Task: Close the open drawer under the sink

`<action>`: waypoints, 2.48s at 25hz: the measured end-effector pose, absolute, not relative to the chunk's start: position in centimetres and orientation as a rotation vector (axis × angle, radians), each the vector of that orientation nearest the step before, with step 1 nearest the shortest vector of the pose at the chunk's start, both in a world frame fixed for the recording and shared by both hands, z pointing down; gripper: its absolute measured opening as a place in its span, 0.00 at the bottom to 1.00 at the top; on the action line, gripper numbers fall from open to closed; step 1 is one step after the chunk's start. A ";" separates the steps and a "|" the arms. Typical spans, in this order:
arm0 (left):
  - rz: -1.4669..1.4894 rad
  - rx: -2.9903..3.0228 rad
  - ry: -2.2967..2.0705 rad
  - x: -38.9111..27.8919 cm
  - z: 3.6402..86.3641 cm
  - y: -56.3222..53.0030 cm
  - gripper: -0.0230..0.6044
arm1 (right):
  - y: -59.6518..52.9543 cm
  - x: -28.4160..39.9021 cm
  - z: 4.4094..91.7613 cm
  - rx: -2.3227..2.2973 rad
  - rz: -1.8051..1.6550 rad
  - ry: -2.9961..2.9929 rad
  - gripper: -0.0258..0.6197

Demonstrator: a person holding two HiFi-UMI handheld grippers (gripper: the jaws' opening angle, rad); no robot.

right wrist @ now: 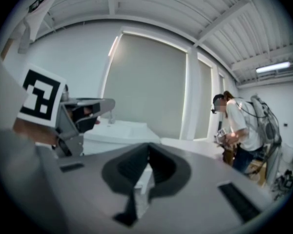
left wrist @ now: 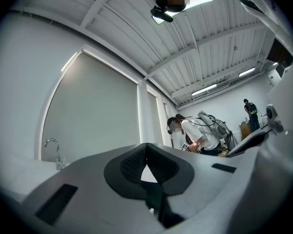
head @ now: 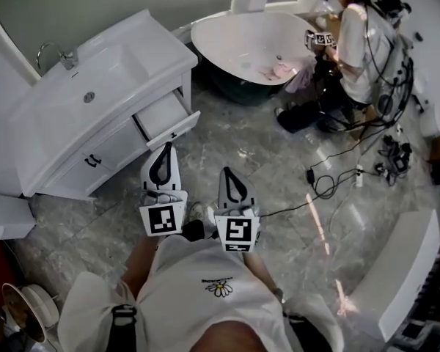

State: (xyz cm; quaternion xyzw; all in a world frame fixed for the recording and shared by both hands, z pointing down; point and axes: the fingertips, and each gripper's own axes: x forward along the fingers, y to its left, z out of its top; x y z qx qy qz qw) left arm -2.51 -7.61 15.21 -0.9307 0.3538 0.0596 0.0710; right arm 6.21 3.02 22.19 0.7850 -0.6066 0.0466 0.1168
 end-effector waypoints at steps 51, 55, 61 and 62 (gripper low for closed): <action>0.131 -2.720 1.274 5.1 15.8 -13.7 0.07 | -3.5 15.8 20.5 2.208 0.069 -1.893 0.09; 0.152 -2.713 1.288 5.1 16.3 -14.5 0.07 | -5.2 15.8 20.2 2.204 0.017 -1.924 0.09; 0.112 -2.702 1.412 4.4 19.4 -15.0 0.07 | -8.1 16.2 21.3 2.182 0.014 -2.004 0.09; 0.104 -2.697 1.439 4.1 20.2 -15.4 0.07 | -8.7 16.2 21.9 2.178 0.023 -2.017 0.09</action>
